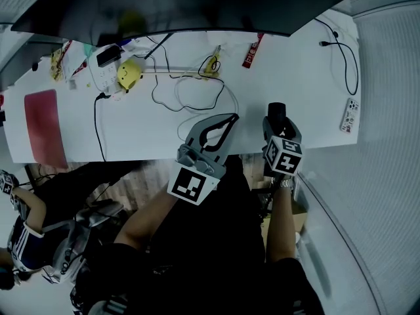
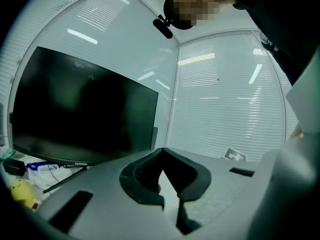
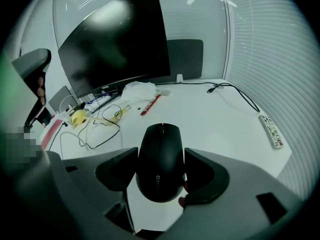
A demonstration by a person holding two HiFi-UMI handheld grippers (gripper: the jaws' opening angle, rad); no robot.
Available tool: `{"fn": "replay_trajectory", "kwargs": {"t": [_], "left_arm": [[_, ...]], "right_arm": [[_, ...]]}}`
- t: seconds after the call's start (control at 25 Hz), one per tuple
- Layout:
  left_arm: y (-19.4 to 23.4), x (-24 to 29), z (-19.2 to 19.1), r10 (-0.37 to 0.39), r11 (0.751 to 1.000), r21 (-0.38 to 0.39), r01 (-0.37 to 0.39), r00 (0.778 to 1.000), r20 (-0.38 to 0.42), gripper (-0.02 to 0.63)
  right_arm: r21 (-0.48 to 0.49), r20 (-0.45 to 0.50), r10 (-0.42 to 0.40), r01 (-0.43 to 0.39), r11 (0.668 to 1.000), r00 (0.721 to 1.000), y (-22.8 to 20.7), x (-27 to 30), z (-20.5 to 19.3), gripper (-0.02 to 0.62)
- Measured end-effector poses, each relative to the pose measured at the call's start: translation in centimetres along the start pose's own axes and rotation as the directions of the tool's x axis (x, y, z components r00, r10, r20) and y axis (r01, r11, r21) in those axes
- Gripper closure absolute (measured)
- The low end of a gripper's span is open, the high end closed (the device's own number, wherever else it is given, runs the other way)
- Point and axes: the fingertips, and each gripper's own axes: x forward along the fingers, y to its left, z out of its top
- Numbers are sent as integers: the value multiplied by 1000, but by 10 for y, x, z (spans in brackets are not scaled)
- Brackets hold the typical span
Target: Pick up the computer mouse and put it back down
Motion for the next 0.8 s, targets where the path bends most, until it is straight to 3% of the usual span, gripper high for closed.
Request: {"fn": "replay_trajectory", "kwargs": {"t": [0.6,0.8], "left_arm": [[5,-7,-24,12,999,52,-8,997,-71,600],[9,-8,-21,45,999,12,-44,998,-44,600]], "right_arm": [[-10,-105,-22,21,1000,994,-12,50,-34,310],[-10,-109,-17,16,1000,994,-11,57,-38,310]]}}
